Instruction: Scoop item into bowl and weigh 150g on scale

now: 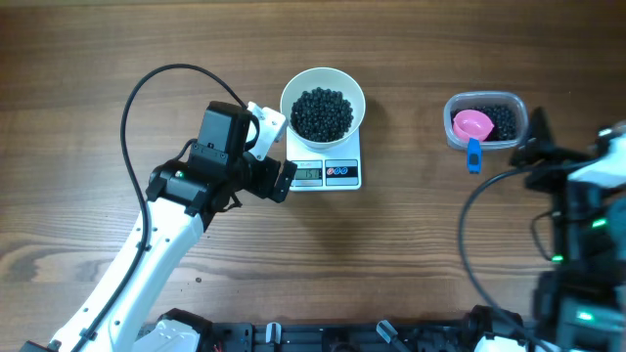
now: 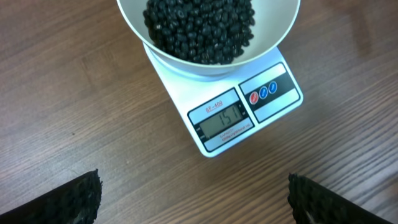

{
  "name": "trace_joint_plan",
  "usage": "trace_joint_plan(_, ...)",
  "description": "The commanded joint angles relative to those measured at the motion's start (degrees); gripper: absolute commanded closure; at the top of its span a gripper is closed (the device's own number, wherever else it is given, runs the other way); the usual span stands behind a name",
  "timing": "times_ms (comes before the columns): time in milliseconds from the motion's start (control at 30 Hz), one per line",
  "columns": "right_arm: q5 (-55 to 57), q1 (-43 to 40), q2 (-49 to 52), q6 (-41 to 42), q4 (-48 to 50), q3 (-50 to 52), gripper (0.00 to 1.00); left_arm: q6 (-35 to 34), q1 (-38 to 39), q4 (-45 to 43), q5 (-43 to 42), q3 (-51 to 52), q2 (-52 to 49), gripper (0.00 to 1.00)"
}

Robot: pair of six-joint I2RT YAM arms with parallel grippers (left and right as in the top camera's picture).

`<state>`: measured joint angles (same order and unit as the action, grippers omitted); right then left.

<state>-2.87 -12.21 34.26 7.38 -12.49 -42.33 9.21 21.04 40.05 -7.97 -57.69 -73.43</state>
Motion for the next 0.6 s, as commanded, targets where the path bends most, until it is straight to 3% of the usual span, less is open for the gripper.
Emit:
trace_joint_plan(0,1.0,3.7,-5.9,-1.4,11.5,14.5,0.0,0.7,-0.3,-0.1,0.1,0.4,0.7,0.0)
trace_joint_plan(167,4.3,8.1,-11.8,-1.4,20.8,25.8,0.0,0.7,-0.3,-0.1,0.1,0.4,0.7,0.0)
trace_joint_plan(567,5.9,12.4,-26.7,-1.4,21.0,38.2,0.0,0.7,-0.3,-0.1,0.1,0.4,0.7,0.0)
